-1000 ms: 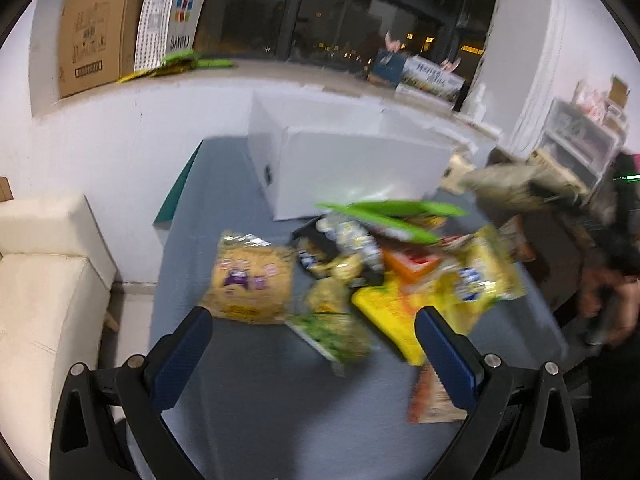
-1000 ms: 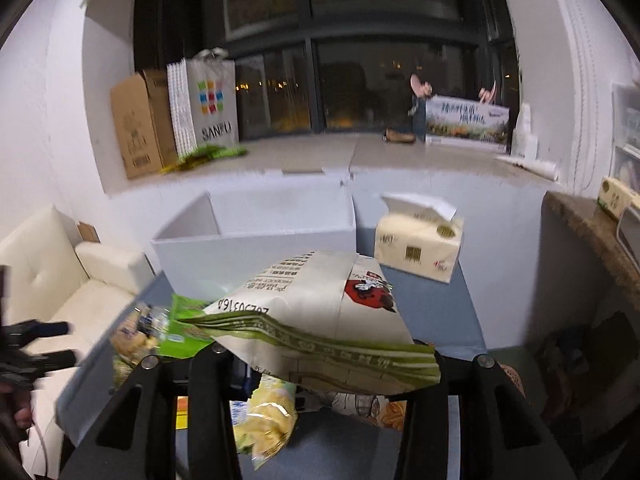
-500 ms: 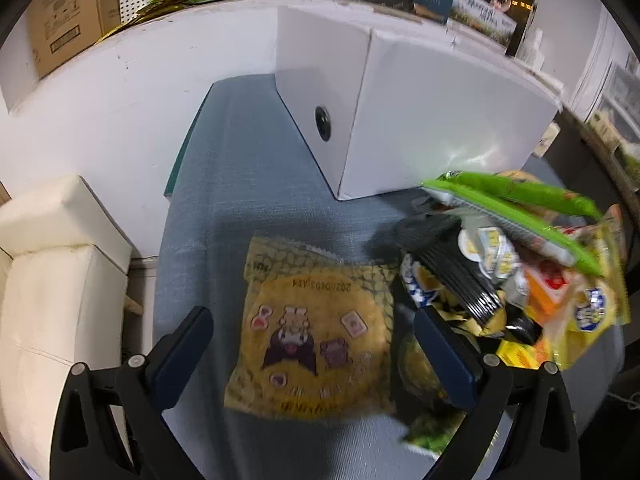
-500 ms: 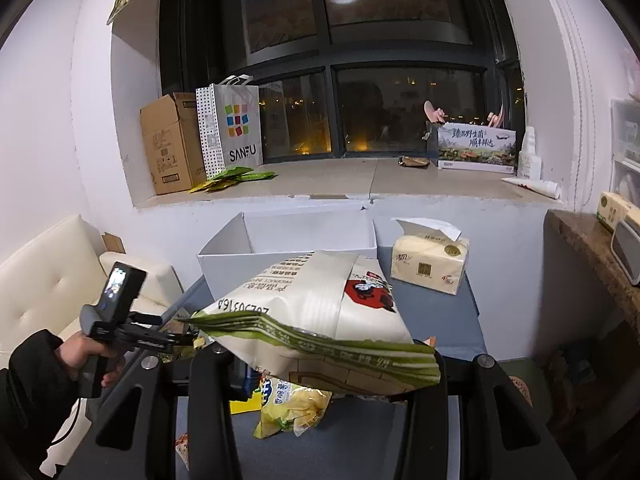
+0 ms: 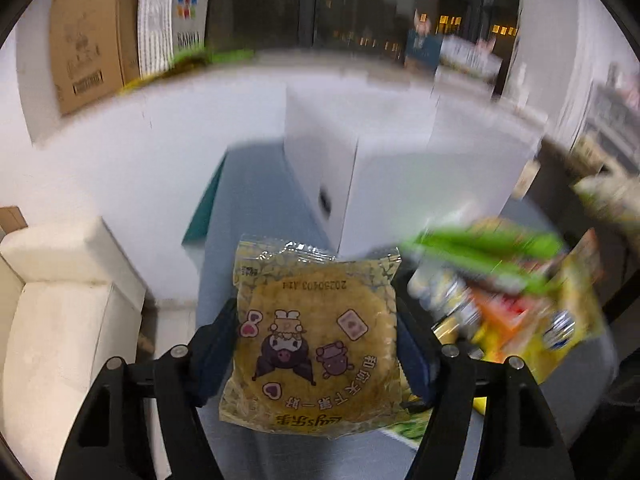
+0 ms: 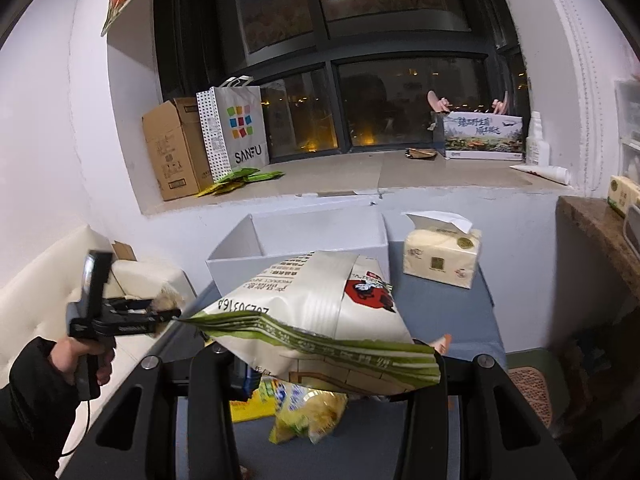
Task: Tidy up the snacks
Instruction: 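Carry both packets into the white box and open both tools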
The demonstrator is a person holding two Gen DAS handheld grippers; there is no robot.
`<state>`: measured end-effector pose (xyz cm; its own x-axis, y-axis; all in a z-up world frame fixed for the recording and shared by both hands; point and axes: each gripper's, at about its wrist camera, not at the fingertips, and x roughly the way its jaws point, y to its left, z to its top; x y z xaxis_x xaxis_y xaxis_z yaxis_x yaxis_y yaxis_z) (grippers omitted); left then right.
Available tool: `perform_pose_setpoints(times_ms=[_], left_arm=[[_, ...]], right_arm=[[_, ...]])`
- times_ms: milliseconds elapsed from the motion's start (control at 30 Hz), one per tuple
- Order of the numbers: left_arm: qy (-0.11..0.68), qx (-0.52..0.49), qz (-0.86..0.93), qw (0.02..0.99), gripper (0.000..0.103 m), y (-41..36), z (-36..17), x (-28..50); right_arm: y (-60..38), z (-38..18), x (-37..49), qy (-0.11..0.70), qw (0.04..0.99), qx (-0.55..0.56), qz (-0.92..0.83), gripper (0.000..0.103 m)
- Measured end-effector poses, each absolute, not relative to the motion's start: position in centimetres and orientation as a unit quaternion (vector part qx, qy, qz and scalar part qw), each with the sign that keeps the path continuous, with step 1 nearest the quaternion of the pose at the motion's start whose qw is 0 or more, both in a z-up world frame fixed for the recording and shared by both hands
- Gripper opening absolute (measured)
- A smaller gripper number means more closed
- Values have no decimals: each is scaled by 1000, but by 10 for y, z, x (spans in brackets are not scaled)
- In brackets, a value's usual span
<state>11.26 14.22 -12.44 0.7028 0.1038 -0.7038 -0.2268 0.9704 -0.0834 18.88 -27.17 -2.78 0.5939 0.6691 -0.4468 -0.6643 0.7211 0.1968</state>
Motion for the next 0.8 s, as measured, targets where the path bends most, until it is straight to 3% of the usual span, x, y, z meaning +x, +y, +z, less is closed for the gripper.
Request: perform_pose_setpoints(times_ms=[167, 333, 733, 767, 800], left_arm=[[312, -93, 61, 943, 76, 135, -64, 115], [294, -88, 25, 951, 76, 125, -29, 167], [369, -119, 26, 921, 78, 145, -60, 320], [380, -119, 33, 917, 83, 147, -65, 323], [390, -116, 41, 912, 97, 148, -68, 327]], right_arm=[[-241, -8, 219, 243, 886, 10, 394, 47], [-193, 6, 270, 255, 878, 6, 404, 47], [-93, -33, 413, 349, 866, -40, 355, 50], [-93, -36, 419, 357, 865, -36, 351, 68], [-93, -37, 423, 367, 861, -30, 350, 98]])
